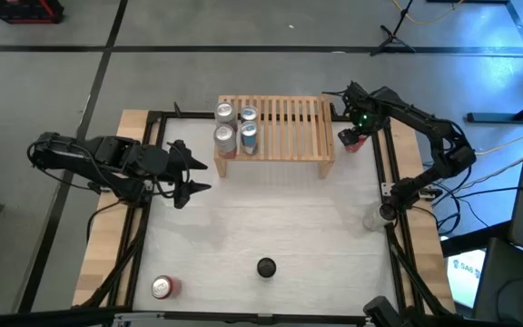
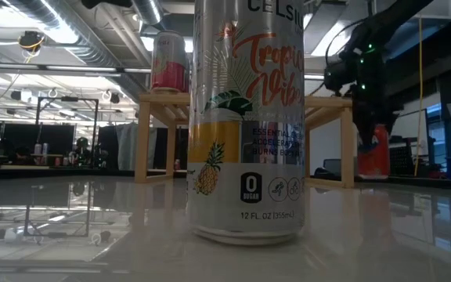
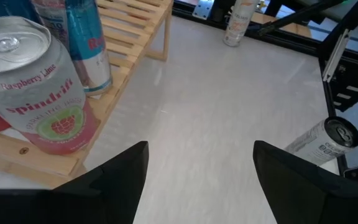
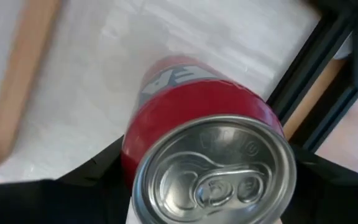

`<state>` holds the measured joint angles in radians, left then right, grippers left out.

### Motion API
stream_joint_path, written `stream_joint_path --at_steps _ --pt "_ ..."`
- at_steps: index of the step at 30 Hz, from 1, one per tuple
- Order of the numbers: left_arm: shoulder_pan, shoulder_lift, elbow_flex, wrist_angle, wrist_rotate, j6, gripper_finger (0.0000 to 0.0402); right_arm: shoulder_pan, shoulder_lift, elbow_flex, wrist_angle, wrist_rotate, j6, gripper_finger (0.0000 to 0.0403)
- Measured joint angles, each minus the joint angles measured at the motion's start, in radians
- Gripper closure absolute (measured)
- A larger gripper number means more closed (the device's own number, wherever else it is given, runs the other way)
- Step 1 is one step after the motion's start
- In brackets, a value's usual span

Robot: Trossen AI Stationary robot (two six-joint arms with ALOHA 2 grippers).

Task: Place canned beverage on shelf
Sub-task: Put the top red soda can on the shelf

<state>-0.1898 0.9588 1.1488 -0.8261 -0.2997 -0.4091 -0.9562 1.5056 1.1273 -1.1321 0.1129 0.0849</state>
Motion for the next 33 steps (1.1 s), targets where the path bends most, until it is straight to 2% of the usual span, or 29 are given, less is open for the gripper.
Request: stream_joint_path --at_steps 6,12,22,27,33 --pt "0.0 0.0 0.0 0.003 0.002 0.018 0.0122 0.0 -0.044 0.095 -0.085 0.0 -0.042 0.0127" --pt "0.018 0.0 0.0 0.0 -0.011 0.05 0.0122 0.002 -0.063 0.276 -0.194 -0.001 -0.068 0.0127" --pt "0.068 0.0 0.0 0.005 -0.009 0.056 0.0122 0.126 -0.065 0.61 -0.269 0.003 -0.136 0.0127" --pt "0.084 0.006 0.0 0.005 0.008 0.078 0.0122 0.197 -0.065 0.705 -0.248 -0.051 -0.127 0.0127" --pt "0.087 0.01 0.001 0.008 0.007 0.08 0.0122 0.319 -0.065 0.728 -0.144 -0.178 -0.115 0.0127"
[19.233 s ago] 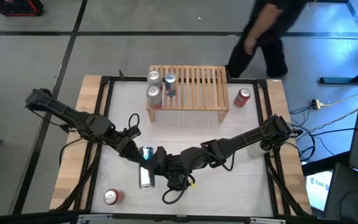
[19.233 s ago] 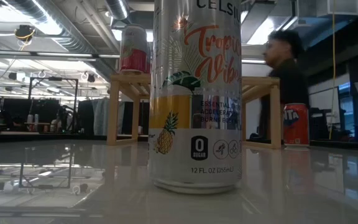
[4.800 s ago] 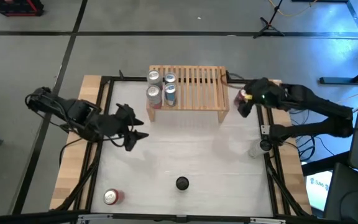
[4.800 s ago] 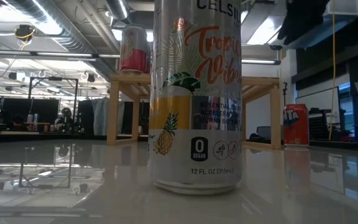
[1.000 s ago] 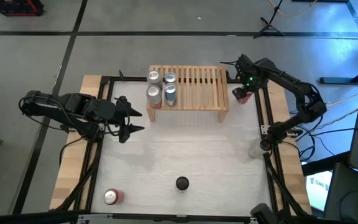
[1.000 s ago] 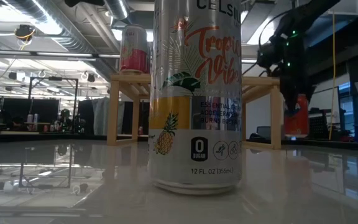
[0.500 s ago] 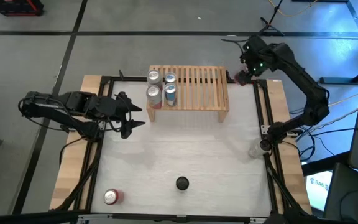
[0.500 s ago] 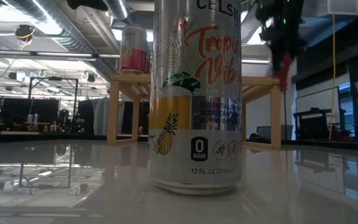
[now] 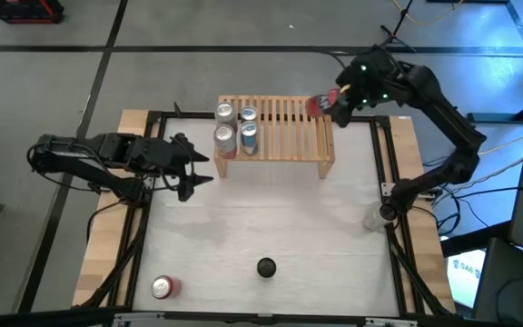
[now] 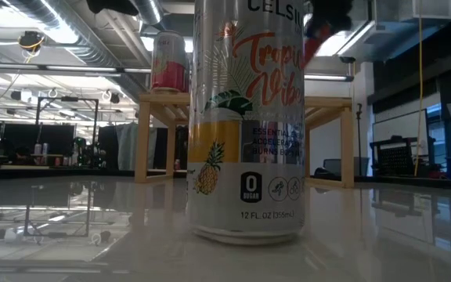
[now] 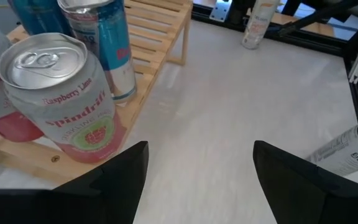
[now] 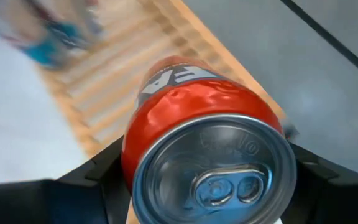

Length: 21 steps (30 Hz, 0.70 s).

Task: Place canned beverage on shelf
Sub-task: Put the top red soda can on the shelf

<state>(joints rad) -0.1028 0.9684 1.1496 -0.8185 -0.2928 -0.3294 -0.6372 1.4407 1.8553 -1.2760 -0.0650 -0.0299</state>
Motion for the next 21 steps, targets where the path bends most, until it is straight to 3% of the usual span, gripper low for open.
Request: stream_joint_path --at_steps 6,17,21 --pt "0.0 0.001 0.0 0.0 -0.001 0.0 0.0122 0.134 0.039 0.004 0.114 -0.049 0.01 0.0127" --pt "0.0 0.001 0.0 0.0 -0.001 -0.001 0.0122 0.238 0.299 0.281 -0.085 -0.051 0.054 0.0127" --pt "0.0 0.001 0.0 -0.001 -0.005 -0.001 0.0122 0.247 0.36 0.32 -0.076 -0.052 0.077 0.0127"
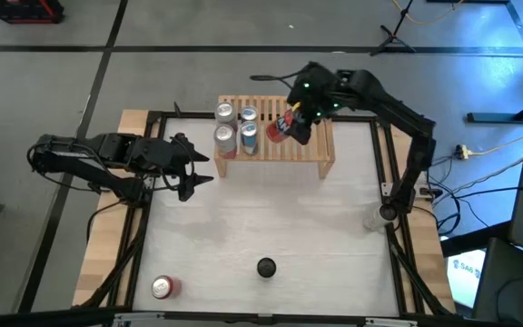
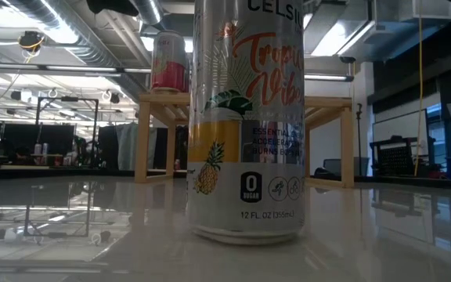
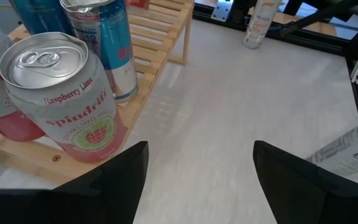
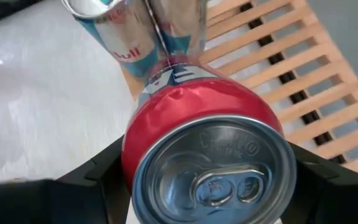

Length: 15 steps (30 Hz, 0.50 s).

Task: Place canned beverage on shelf
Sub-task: Put the top red soda can on the shelf

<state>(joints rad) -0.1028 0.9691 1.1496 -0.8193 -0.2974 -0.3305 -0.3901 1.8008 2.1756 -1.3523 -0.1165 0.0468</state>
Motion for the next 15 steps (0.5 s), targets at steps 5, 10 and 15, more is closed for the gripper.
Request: stream_joint_path --at_steps 5,10,15 --pt "0.0 0.0 0.0 0.001 0.0 0.0 0.0122 -0.002 0.039 -0.001 0.002 0.02 -0.053 0.0127" --pt "0.0 0.0 0.0 0.001 -0.004 0.0 0.0122 -0.003 0.049 -0.001 0.018 0.045 -0.082 0.0127" --pt "0.0 0.0 0.0 0.001 -0.005 0.0 0.0122 -0.003 0.049 -0.001 0.019 0.054 -0.098 0.0127"
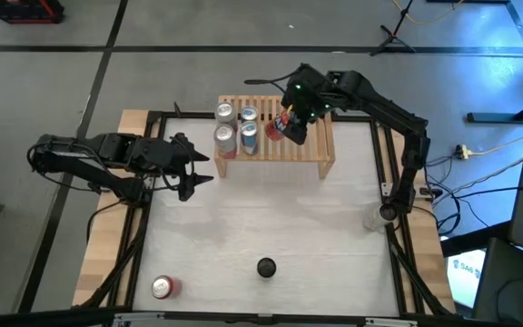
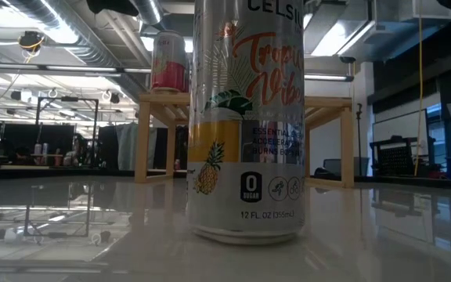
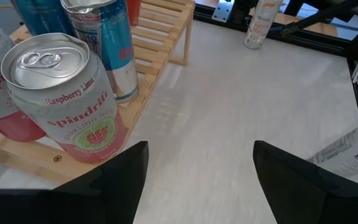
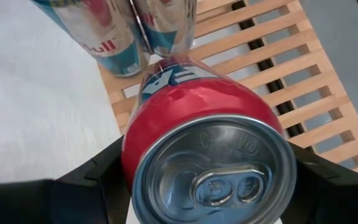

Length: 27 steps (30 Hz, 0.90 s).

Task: Place canned beverage on shelf
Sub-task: Put the top red soda can on the shelf

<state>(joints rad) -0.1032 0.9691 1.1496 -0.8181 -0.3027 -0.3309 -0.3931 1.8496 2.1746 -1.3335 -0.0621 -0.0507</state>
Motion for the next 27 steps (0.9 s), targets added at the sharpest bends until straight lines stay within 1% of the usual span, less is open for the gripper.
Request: stream_joint_path --at_steps 19,23,27 --pt "0.0 0.011 0.0 0.027 -0.002 -0.008 0.0122 0.0 0.002 0.0 0.008 0.0 -0.059 0.0127" --pt "0.0 0.012 0.0 0.027 -0.012 -0.008 0.0122 0.0 0.002 -0.001 0.028 0.02 -0.067 0.0127" --pt "0.0 0.013 0.0 0.027 -0.024 -0.009 0.0122 0.0 0.021 -0.001 0.069 -0.007 -0.079 0.0127"
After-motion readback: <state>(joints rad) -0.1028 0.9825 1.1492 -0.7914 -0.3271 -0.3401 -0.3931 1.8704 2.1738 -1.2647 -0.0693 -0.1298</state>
